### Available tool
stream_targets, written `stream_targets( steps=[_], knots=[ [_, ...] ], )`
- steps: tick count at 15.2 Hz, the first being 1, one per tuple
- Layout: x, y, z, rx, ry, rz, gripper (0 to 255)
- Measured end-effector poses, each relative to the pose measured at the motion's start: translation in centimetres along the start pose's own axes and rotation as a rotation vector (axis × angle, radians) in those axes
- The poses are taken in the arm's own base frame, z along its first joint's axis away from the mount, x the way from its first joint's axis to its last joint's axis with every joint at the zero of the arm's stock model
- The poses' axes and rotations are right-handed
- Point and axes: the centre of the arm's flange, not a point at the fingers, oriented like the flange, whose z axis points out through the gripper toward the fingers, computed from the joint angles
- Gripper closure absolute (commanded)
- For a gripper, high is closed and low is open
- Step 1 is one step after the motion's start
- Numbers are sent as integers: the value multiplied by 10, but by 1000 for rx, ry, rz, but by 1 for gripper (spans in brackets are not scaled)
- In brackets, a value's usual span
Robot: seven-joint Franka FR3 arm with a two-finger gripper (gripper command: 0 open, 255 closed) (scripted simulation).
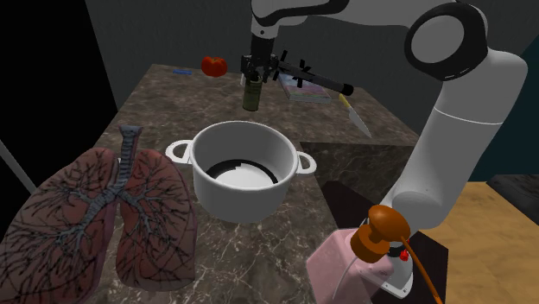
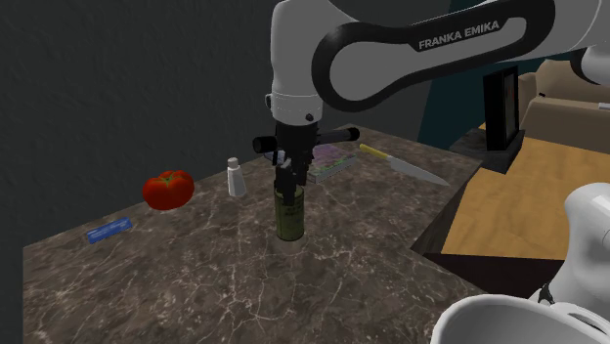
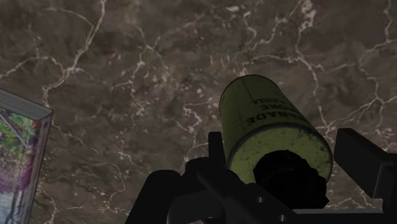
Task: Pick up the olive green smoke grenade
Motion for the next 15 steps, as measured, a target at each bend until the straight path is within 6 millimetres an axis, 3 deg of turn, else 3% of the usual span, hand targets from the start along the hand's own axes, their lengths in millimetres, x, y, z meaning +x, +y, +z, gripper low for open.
stream_targets(
  steps=[5, 15],
  knots=[
    [1, 1, -5, 0, -2, 0, 255],
    [3, 2, -55, 0, -2, 0, 255]
  ],
)
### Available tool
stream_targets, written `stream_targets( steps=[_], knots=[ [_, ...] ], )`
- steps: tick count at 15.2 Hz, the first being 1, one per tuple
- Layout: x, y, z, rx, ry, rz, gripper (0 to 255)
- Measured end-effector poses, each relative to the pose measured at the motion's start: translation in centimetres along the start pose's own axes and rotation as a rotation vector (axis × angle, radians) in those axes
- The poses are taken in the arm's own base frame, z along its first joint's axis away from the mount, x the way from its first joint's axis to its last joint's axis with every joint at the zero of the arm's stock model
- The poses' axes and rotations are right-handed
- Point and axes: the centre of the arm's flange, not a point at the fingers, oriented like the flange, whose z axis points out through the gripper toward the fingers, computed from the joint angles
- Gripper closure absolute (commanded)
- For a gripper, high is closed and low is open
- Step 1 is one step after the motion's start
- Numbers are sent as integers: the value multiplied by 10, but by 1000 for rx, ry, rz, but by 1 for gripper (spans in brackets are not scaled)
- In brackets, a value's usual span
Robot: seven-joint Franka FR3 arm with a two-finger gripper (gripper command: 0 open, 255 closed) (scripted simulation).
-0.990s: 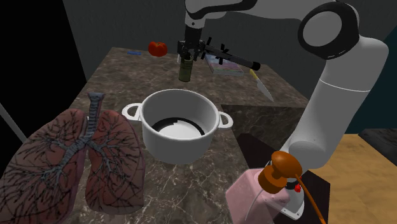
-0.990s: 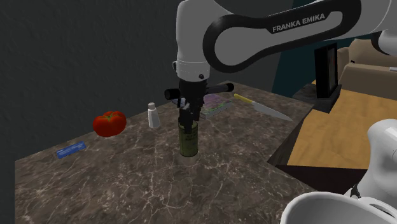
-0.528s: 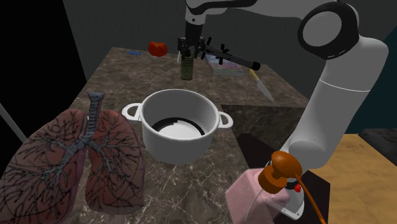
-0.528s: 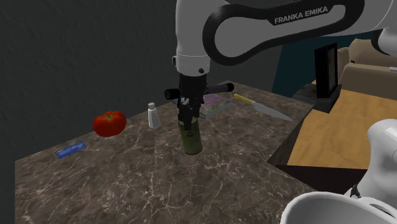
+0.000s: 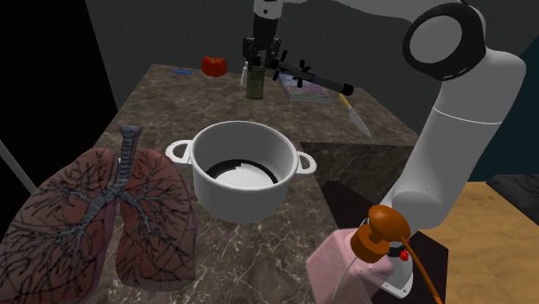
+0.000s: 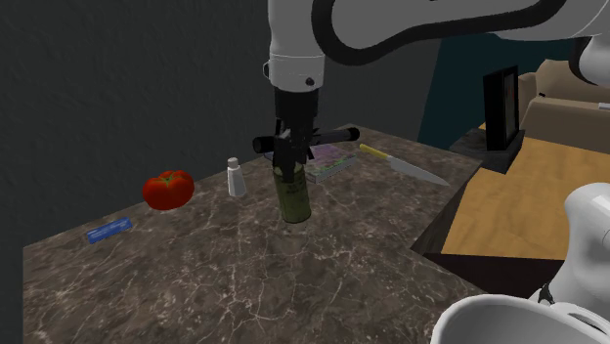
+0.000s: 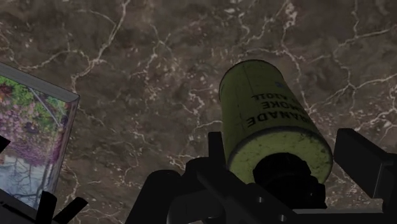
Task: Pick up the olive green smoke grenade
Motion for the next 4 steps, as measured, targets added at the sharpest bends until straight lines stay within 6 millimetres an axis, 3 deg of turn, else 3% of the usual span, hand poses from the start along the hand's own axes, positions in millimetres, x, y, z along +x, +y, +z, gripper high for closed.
stream_targets(
  steps=[4],
  knots=[
    [0, -1, -20, 0, 0, 0, 255]
  ],
)
